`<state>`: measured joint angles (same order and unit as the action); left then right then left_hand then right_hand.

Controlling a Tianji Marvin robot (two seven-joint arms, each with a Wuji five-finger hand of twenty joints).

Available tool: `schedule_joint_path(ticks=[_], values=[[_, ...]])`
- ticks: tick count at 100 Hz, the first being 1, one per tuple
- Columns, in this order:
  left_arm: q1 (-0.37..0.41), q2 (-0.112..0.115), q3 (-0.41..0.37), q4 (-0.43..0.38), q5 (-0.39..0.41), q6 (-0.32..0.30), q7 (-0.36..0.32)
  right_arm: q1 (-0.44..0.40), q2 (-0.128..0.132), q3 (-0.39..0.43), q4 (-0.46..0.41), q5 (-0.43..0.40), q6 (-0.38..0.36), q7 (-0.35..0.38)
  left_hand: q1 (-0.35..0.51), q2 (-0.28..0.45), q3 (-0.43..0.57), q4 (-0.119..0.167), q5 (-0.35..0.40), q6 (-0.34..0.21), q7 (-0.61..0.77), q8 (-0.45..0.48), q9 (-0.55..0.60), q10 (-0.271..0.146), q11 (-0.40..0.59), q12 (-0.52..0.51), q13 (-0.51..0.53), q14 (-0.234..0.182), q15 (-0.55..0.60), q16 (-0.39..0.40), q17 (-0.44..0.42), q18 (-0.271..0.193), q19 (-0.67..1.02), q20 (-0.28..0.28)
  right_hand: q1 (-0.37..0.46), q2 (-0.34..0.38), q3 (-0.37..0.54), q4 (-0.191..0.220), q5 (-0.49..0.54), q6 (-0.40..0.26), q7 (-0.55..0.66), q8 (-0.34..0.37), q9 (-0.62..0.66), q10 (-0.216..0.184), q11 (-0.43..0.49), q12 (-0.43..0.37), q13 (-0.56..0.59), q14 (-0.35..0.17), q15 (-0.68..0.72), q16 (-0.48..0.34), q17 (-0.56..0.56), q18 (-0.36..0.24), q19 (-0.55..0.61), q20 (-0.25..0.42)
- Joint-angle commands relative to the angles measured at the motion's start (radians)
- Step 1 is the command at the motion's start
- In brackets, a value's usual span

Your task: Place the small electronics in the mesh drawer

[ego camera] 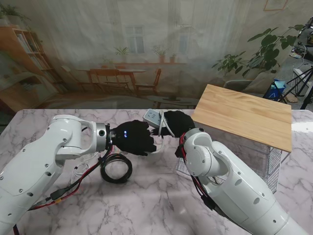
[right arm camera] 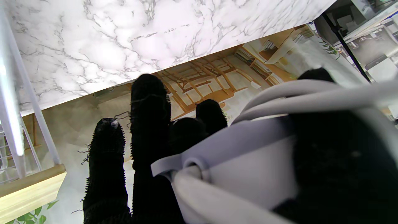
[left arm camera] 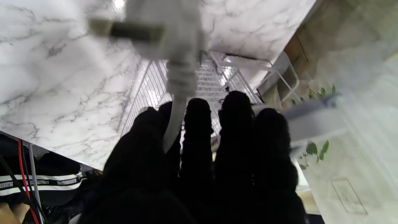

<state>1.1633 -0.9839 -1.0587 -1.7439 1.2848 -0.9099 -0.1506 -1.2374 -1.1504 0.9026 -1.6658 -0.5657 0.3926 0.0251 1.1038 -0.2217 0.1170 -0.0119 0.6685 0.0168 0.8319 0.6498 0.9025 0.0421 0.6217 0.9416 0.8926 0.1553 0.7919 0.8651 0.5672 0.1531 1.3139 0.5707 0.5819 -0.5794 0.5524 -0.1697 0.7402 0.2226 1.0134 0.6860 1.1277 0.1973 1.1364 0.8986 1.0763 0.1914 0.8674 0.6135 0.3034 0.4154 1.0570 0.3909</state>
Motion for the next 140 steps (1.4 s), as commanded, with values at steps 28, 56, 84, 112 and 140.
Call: schedule_joint_path(ticks=[28,56,84,112,140], values=[[-0.077,-0.016,-0.023,-0.084,-0.024,-0.008,-0.001,0.013,0.004,-0.017,0.023,-0.020,-0.003,0.014,0.108,0.040,-0.006,0.007,-0.018,-0.154,0.006,0.024,0.033,-0.018,-0.003,0.027,0.010,-0.004,0.023,0.021,0.001,-0.016,0.037,0.021,0.201,0.214,0.274,-0.005,0.039,-0.187,0.027,-0.009,0.035,-0.005,0.064,0.002,0.029,-0.028,0.078,-0.006,-0.003,0.010,0.017,-0.010],[-0.196,-0.024,0.034,-0.024,-0.053,0.081,-0.038,0.016,0.007,-0.032,0.033,-0.024,-0.021,0.025,0.111,0.059,-0.024,0.001,-0.024,-0.163,0.005,0.025,0.042,-0.028,0.005,0.021,0.026,-0.011,0.024,0.025,0.014,-0.024,0.036,0.020,0.200,0.214,0.274,-0.005,0.039,-0.187,0.027,-0.009,0.035,-0.005,0.064,0.002,0.030,-0.029,0.078,-0.006,-0.002,0.011,0.017,-0.010],[-0.329,-0.035,0.143,0.110,-0.154,0.213,-0.116,-0.003,0.014,-0.038,0.020,-0.027,-0.069,0.037,0.130,0.084,-0.064,0.008,-0.040,-0.168,0.002,0.042,0.047,-0.031,0.035,-0.025,0.053,-0.012,0.037,0.035,0.048,-0.024,0.052,0.027,0.199,0.213,0.275,-0.005,0.039,-0.190,0.027,-0.009,0.036,-0.007,0.064,0.002,0.031,-0.029,0.077,-0.007,-0.001,0.011,0.017,-0.010],[-0.401,-0.042,0.211,0.211,-0.191,0.299,-0.132,-0.027,0.017,-0.029,-0.011,-0.018,-0.099,0.041,0.129,0.087,-0.070,0.007,-0.043,-0.177,0.007,0.050,0.050,-0.031,0.042,-0.035,0.062,-0.016,0.044,0.036,0.059,-0.026,0.058,0.027,0.198,0.213,0.276,-0.005,0.040,-0.190,0.027,-0.009,0.036,-0.007,0.064,0.002,0.031,-0.030,0.075,-0.008,0.001,0.011,0.018,-0.010],[-0.469,-0.050,0.303,0.302,-0.251,0.351,-0.152,-0.071,0.021,-0.009,-0.061,-0.018,-0.146,0.033,0.136,0.083,-0.072,0.009,-0.039,-0.168,0.009,0.050,0.050,-0.024,0.049,-0.045,0.062,-0.016,0.037,0.032,0.062,-0.021,0.049,0.021,0.198,0.212,0.277,-0.005,0.040,-0.191,0.027,-0.010,0.036,-0.007,0.064,0.002,0.032,-0.030,0.074,-0.008,0.003,0.009,0.019,-0.011]])
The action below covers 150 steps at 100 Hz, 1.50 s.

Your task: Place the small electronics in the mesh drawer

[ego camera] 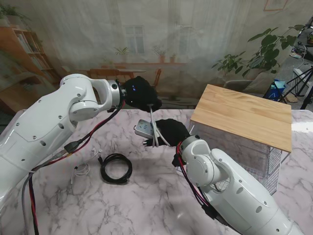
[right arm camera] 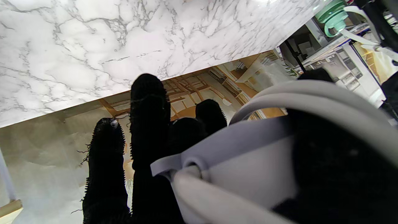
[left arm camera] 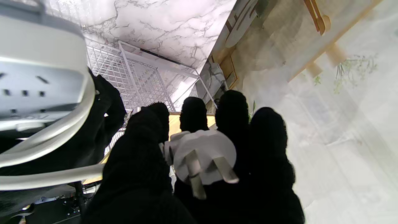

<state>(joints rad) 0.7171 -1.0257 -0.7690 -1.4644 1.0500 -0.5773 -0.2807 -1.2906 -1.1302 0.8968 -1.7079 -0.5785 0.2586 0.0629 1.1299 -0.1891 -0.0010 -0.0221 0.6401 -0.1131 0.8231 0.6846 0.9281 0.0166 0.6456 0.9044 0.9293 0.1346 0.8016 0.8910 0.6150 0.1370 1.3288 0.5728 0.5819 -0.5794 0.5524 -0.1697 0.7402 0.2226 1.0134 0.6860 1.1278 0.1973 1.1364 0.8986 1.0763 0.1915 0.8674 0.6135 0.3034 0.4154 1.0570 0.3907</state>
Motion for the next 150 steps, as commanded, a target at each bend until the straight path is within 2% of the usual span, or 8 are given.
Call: schedule_joint_path(ticks=[1,18,38,80,123,132,139,150], values=[[-0.025,-0.009,0.018,0.026,-0.017,0.019,-0.022,-0.019,0.000,-0.003,-0.020,-0.006,-0.013,-0.005,0.111,0.052,0.047,0.019,-0.011,-0.038,0.017,0.015,0.024,0.002,0.025,-0.008,0.025,0.004,0.027,0.006,0.014,-0.005,0.033,0.019,0.198,0.211,0.277,-0.005,0.041,-0.191,0.027,-0.010,0.036,-0.007,0.064,0.002,0.032,-0.030,0.074,-0.008,0.003,0.009,0.019,-0.010],[-0.090,-0.014,0.116,0.093,-0.022,0.017,-0.014,-0.031,0.002,0.003,-0.032,-0.003,-0.027,-0.003,0.111,0.053,0.045,0.019,-0.011,-0.038,0.017,0.013,0.022,-0.001,0.027,-0.010,0.028,-0.004,0.019,0.002,0.017,-0.009,0.020,0.012,0.198,0.212,0.278,-0.005,0.041,-0.191,0.027,-0.010,0.036,-0.007,0.064,0.002,0.033,-0.031,0.074,-0.008,0.005,0.009,0.020,-0.011],[-0.138,-0.025,0.206,0.163,-0.065,0.062,-0.012,-0.044,0.003,0.014,-0.045,0.004,-0.038,-0.004,0.112,0.053,0.042,0.018,-0.012,-0.035,0.018,0.012,0.020,0.003,0.030,-0.012,0.031,-0.003,0.016,0.002,0.021,-0.010,0.012,0.008,0.198,0.212,0.278,-0.006,0.041,-0.190,0.027,-0.010,0.036,-0.007,0.064,0.002,0.033,-0.030,0.073,-0.008,0.004,0.009,0.019,-0.012],[-0.177,-0.032,0.300,0.226,-0.102,0.064,-0.008,-0.062,0.004,0.029,-0.064,0.013,-0.059,-0.005,0.111,0.060,0.038,0.019,-0.017,-0.033,0.007,-0.005,0.022,0.001,0.035,-0.033,0.036,-0.001,0.024,0.011,0.034,-0.005,0.007,0.007,0.197,0.211,0.279,-0.006,0.041,-0.190,0.026,-0.010,0.038,-0.009,0.062,0.000,0.033,-0.031,0.071,-0.008,0.005,0.010,0.019,-0.013],[-0.199,-0.039,0.347,0.261,-0.118,0.039,0.017,-0.066,0.004,0.039,-0.072,0.021,-0.053,-0.003,0.091,0.065,0.019,0.018,-0.027,0.030,-0.067,-0.146,-0.002,-0.019,0.011,-0.054,0.005,0.015,-0.036,-0.013,0.002,-0.011,-0.036,0.003,0.197,0.210,0.281,-0.007,0.042,-0.189,0.027,-0.010,0.038,-0.009,0.061,0.000,0.034,-0.031,0.071,-0.008,0.007,0.008,0.020,-0.014],[-0.207,-0.038,0.363,0.264,-0.117,0.038,0.012,-0.068,0.004,0.043,-0.074,0.021,-0.052,-0.004,0.001,0.039,0.011,0.028,-0.075,0.061,-0.176,-0.210,-0.043,-0.006,-0.064,-0.087,-0.037,0.043,-0.105,-0.048,-0.031,-0.015,-0.090,-0.008,0.197,0.210,0.281,-0.007,0.042,-0.189,0.027,-0.010,0.038,-0.009,0.061,0.000,0.034,-0.029,0.070,-0.008,0.007,0.009,0.020,-0.014],[-0.215,-0.038,0.375,0.269,-0.120,0.037,0.006,-0.069,0.004,0.045,-0.076,0.022,-0.051,-0.004,-0.149,0.039,0.027,0.028,-0.121,0.091,-0.320,-0.227,-0.122,0.011,-0.115,-0.266,-0.073,0.024,-0.167,-0.081,-0.069,-0.018,-0.141,-0.008,0.197,0.211,0.281,-0.007,0.042,-0.189,0.027,-0.010,0.038,-0.009,0.061,0.000,0.034,-0.029,0.070,-0.007,0.007,0.008,0.020,-0.014],[-0.221,-0.036,0.384,0.273,-0.124,0.034,-0.002,-0.071,0.005,0.049,-0.078,0.022,-0.048,-0.003,-0.337,0.028,-0.004,0.014,-0.258,0.116,-0.526,-0.350,-0.326,0.063,-0.324,-0.489,-0.161,0.014,-0.283,-0.144,-0.145,-0.023,-0.234,-0.019,0.198,0.211,0.281,-0.007,0.042,-0.189,0.027,-0.010,0.038,-0.008,0.061,0.000,0.035,-0.029,0.071,-0.007,0.007,0.009,0.020,-0.015]])
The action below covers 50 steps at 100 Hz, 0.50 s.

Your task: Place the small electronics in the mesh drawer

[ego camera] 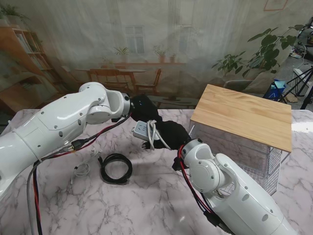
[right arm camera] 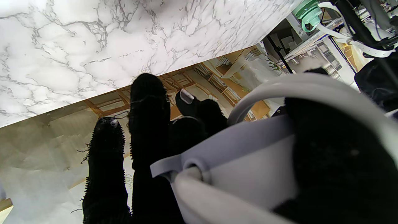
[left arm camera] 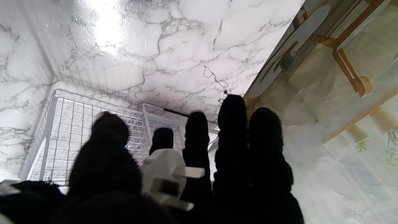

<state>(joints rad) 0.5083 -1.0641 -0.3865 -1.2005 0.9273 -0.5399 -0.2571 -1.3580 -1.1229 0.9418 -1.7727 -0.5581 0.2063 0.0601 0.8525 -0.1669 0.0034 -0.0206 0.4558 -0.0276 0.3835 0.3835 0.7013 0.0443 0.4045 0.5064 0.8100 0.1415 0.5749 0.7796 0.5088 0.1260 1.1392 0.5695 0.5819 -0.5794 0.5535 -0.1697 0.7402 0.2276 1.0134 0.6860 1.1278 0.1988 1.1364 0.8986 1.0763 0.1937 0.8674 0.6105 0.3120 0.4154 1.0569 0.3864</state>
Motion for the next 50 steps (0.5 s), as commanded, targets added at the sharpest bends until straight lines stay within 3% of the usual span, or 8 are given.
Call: schedule_joint_path(ticks=[1,11,17,29,38,50], values=[[-0.012,0.003,0.001,0.008,-0.002,-0.003,-0.028,-0.003,-0.003,0.004,-0.013,0.001,0.005,0.000,-0.078,0.002,-0.010,0.010,-0.095,0.031,-0.111,-0.063,-0.134,0.043,-0.105,-0.114,-0.056,0.008,-0.071,-0.042,-0.049,-0.014,-0.057,-0.017,0.198,0.210,0.280,-0.007,0.042,-0.194,0.027,-0.010,0.038,-0.010,0.061,0.000,0.035,-0.032,0.071,-0.004,-0.002,0.009,0.020,-0.010],[-0.008,0.011,-0.010,-0.009,0.003,0.005,-0.058,-0.003,-0.002,0.005,-0.013,0.000,0.009,0.003,-0.207,-0.037,-0.024,-0.004,-0.270,0.077,-0.286,-0.160,-0.413,0.107,-0.215,-0.241,-0.183,0.025,-0.161,-0.105,-0.136,-0.023,-0.148,-0.027,0.198,0.211,0.280,-0.007,0.042,-0.194,0.027,-0.010,0.039,-0.009,0.061,0.000,0.035,-0.031,0.071,-0.004,-0.002,0.008,0.020,-0.011],[0.002,0.014,-0.029,-0.020,-0.001,0.014,-0.074,-0.003,-0.002,0.005,-0.012,0.000,0.010,0.005,-0.238,-0.078,-0.030,-0.018,-0.314,0.113,-0.354,-0.183,-0.508,0.130,-0.238,-0.285,-0.231,0.037,-0.180,-0.128,-0.164,-0.023,-0.178,-0.024,0.198,0.211,0.280,-0.007,0.042,-0.194,0.027,-0.010,0.039,-0.009,0.061,0.000,0.034,-0.031,0.071,-0.004,-0.002,0.008,0.020,-0.011],[0.036,0.013,-0.089,-0.025,-0.035,0.020,-0.078,-0.001,-0.002,0.003,-0.009,0.000,0.014,0.006,-0.244,-0.186,-0.042,-0.033,-0.323,0.224,-0.393,-0.155,-0.543,0.149,-0.262,-0.302,-0.262,0.043,-0.175,-0.134,-0.173,-0.029,-0.183,-0.013,0.198,0.210,0.280,-0.007,0.042,-0.193,0.027,-0.010,0.039,-0.009,0.061,0.000,0.035,-0.032,0.070,-0.004,-0.001,0.006,0.021,-0.011],[0.047,0.016,-0.120,-0.034,-0.046,0.008,-0.088,0.002,-0.002,0.000,-0.004,0.001,0.018,0.008,-0.260,-0.228,-0.042,-0.049,-0.322,0.229,-0.394,-0.151,-0.545,0.144,-0.263,-0.269,-0.270,0.043,-0.164,-0.129,-0.173,-0.028,-0.180,-0.004,0.198,0.211,0.280,-0.007,0.042,-0.194,0.027,-0.010,0.039,-0.009,0.061,0.000,0.034,-0.030,0.070,-0.004,-0.003,0.008,0.020,-0.012],[0.040,0.023,-0.127,-0.046,-0.040,-0.009,-0.111,0.008,-0.003,-0.006,0.002,0.005,0.021,0.007,-0.255,-0.258,-0.041,-0.051,-0.326,0.191,-0.395,-0.143,-0.549,0.134,-0.271,-0.260,-0.271,0.044,-0.170,-0.133,-0.172,-0.026,-0.184,-0.002,0.198,0.211,0.280,-0.007,0.042,-0.193,0.027,-0.010,0.039,-0.009,0.061,0.000,0.034,-0.031,0.070,-0.004,-0.002,0.008,0.020,-0.012]])
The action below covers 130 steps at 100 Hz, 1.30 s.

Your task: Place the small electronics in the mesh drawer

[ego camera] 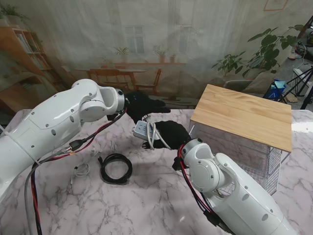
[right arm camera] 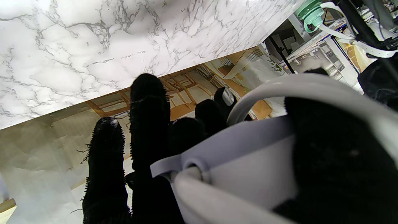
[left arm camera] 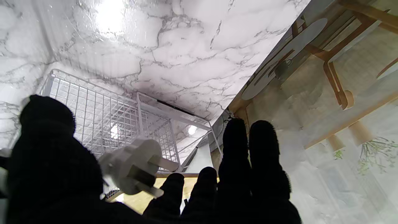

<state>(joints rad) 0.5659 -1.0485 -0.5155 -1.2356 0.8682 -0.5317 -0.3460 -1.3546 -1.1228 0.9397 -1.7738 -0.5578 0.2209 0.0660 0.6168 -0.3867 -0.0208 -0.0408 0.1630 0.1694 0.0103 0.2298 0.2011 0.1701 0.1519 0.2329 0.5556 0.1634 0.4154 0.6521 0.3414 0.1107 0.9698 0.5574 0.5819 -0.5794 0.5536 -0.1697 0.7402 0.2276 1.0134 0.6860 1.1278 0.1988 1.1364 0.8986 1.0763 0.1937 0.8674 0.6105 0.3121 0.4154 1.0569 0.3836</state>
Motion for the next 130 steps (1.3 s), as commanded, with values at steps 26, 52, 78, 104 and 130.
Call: schedule_joint_path(ticks=[26,52,78,104,130], values=[[-0.002,0.020,-0.051,-0.037,0.036,-0.035,-0.052,0.010,-0.005,-0.008,0.007,0.010,0.016,-0.001,-0.021,-0.082,-0.016,-0.040,-0.029,-0.041,-0.042,-0.109,-0.065,0.008,-0.079,-0.005,-0.032,0.039,-0.034,-0.021,-0.001,-0.004,-0.033,0.013,0.198,0.211,0.280,-0.007,0.042,-0.193,0.027,-0.009,0.039,-0.009,0.061,0.000,0.034,-0.031,0.070,-0.004,-0.002,0.007,0.021,-0.010],[0.042,0.042,-0.149,-0.080,0.038,-0.057,-0.123,0.011,-0.006,-0.005,0.008,0.014,0.022,-0.002,-0.066,-0.097,-0.037,-0.058,-0.029,-0.065,-0.049,-0.163,-0.098,0.003,-0.133,0.054,-0.180,0.114,-0.150,-0.138,-0.073,0.080,-0.218,-0.076,0.198,0.211,0.280,-0.007,0.042,-0.193,0.027,-0.009,0.039,-0.009,0.061,0.000,0.034,-0.029,0.070,-0.004,-0.002,0.009,0.021,-0.010],[0.192,0.062,-0.370,-0.132,0.144,-0.066,-0.123,0.000,-0.007,0.022,-0.017,0.020,0.023,-0.009,-0.106,0.157,-0.008,-0.003,-0.028,-0.067,-0.050,-0.205,-0.105,-0.025,-0.167,-0.048,-0.237,0.124,-0.205,-0.282,-0.128,0.143,-0.292,-0.171,0.198,0.210,0.281,-0.008,0.042,-0.195,0.027,-0.010,0.034,-0.009,0.054,-0.003,0.027,-0.030,0.063,-0.007,-0.007,0.009,0.019,-0.012],[0.352,0.058,-0.550,-0.146,0.211,-0.006,-0.010,-0.013,-0.005,0.059,-0.056,0.006,0.037,-0.011,0.053,0.387,0.001,0.035,0.173,-0.088,0.121,0.126,0.027,0.015,-0.122,-0.024,-0.125,0.095,-0.176,-0.255,-0.127,0.190,-0.250,-0.122,0.190,0.213,0.277,-0.007,0.037,-0.221,0.024,-0.009,0.032,-0.026,-0.028,-0.066,0.016,-0.031,-0.035,-0.048,-0.017,0.005,0.017,-0.007],[0.456,0.051,-0.604,-0.153,0.200,0.067,0.044,-0.066,0.000,0.129,-0.104,-0.035,0.043,-0.023,0.136,0.386,-0.004,0.034,0.396,-0.114,0.218,0.187,0.396,-0.036,0.011,0.038,0.062,0.056,-0.108,-0.189,-0.098,0.196,-0.150,-0.073,0.186,0.210,0.281,-0.007,0.036,-0.235,0.023,-0.016,0.044,-0.051,-0.139,-0.159,0.019,-0.015,-0.121,-0.077,-0.018,0.006,0.011,0.001]])
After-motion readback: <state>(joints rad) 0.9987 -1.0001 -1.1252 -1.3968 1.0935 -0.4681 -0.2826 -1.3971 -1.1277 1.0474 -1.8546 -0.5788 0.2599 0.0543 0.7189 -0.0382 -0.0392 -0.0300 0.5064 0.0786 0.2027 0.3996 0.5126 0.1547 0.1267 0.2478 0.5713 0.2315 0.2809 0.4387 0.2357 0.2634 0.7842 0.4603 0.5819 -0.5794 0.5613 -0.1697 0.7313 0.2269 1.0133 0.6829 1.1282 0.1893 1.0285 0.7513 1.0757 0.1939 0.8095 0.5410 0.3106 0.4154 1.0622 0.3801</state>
